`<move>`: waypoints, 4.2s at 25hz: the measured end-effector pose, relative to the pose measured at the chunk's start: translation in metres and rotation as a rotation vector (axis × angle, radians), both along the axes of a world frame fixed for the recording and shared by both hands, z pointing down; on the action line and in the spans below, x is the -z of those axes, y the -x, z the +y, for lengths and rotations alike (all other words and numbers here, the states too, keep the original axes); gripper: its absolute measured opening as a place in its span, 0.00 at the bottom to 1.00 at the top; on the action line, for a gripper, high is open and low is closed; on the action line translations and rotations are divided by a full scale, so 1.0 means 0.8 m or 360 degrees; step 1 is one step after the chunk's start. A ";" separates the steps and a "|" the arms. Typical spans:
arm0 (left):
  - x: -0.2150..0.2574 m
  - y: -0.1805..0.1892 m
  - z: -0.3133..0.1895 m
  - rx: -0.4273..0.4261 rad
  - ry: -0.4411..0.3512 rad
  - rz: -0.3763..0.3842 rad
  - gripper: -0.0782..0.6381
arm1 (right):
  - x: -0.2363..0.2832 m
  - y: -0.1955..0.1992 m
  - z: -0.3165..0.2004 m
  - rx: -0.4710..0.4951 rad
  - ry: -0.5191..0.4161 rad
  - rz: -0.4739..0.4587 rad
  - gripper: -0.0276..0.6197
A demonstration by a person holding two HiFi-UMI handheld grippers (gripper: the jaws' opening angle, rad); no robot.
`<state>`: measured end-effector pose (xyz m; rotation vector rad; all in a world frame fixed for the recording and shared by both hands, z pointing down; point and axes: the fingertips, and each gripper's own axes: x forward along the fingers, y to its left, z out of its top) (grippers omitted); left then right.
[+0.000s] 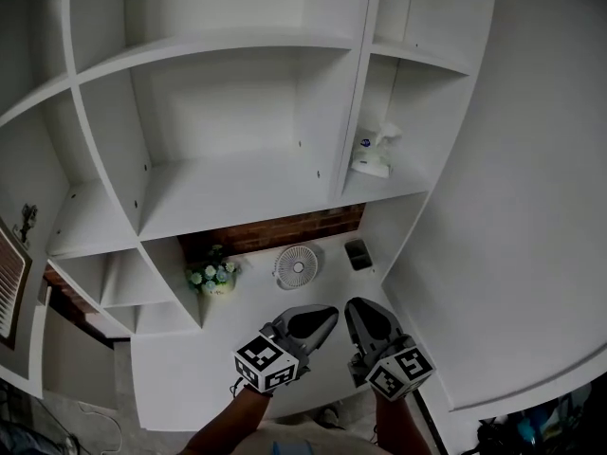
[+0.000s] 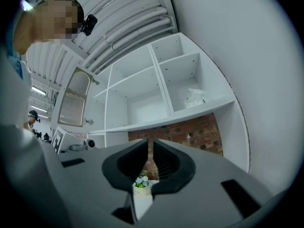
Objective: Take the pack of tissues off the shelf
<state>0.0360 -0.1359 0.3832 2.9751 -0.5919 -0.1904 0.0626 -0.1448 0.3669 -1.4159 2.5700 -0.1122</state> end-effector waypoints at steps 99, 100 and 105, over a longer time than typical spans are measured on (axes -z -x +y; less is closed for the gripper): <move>-0.015 -0.076 -0.099 0.0199 0.0041 -0.0030 0.13 | 0.086 -0.088 -0.163 0.0188 -0.0244 0.0202 0.32; -0.016 -0.077 -0.099 0.0199 0.0042 -0.0029 0.13 | 0.088 -0.089 -0.165 0.0185 -0.0247 0.0203 0.32; -0.018 -0.081 -0.098 0.0191 0.0046 -0.0035 0.13 | 0.091 -0.096 -0.172 0.0164 -0.0253 0.0204 0.32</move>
